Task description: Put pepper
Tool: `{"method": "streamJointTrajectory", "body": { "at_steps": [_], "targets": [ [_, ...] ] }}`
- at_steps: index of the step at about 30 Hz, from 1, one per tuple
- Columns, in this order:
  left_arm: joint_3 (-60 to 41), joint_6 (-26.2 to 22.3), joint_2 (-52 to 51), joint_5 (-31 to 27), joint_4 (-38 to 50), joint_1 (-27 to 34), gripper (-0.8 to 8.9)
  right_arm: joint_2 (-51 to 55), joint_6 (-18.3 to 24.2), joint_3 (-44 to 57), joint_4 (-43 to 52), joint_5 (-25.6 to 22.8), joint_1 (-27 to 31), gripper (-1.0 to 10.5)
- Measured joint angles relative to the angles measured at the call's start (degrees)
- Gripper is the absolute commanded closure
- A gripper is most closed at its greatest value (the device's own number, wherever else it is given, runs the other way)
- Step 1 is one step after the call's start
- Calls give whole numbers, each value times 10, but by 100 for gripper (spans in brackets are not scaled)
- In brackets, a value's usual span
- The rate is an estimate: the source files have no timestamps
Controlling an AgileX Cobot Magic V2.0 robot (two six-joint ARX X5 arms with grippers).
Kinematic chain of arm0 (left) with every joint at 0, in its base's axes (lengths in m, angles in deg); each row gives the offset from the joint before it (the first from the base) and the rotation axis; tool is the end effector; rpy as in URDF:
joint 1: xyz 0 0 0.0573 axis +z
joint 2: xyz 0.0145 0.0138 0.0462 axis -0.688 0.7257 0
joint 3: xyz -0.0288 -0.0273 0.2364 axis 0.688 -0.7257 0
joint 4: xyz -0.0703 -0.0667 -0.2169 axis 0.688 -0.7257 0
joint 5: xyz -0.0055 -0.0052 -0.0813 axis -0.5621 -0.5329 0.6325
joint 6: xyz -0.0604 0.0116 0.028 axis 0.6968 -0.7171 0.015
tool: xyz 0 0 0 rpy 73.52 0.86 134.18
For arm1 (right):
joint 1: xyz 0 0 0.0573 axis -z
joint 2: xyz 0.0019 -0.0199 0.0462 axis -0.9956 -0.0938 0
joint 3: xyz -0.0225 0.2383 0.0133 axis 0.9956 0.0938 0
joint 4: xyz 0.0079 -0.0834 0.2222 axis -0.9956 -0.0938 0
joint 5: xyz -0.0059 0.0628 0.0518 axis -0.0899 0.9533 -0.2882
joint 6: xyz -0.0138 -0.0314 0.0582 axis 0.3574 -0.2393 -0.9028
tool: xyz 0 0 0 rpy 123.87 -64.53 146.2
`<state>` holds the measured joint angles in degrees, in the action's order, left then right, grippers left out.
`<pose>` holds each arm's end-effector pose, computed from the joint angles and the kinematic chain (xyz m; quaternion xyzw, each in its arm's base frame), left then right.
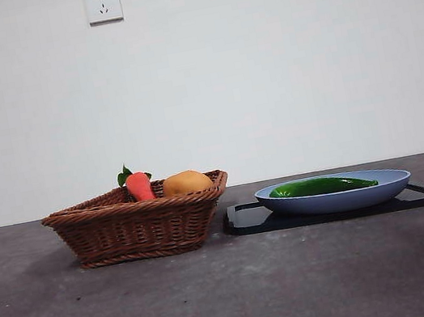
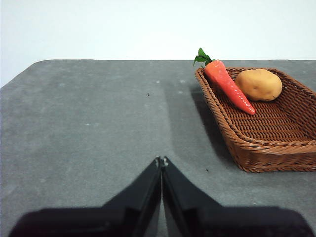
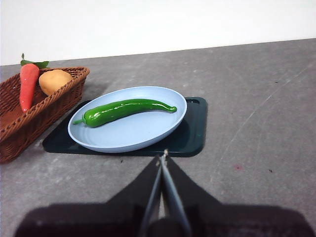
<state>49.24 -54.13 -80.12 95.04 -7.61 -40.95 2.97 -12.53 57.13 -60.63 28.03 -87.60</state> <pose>0.1261 0.0002 0.1524 -0.0188 0.0656 -0.0307 0.9972 0.1249 0.0140 0.1502 0.0408 0.0737 0.0976 0.9917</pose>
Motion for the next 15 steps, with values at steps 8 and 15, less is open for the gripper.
{"method": "streamJointTrajectory", "body": {
  "at_steps": [8,15],
  "targets": [
    [0,0,0,0,0,0,805,0,0,0,0,0,0,936],
    [0,0,0,0,0,0,805,0,0,0,0,0,0,936]
  ]
}}
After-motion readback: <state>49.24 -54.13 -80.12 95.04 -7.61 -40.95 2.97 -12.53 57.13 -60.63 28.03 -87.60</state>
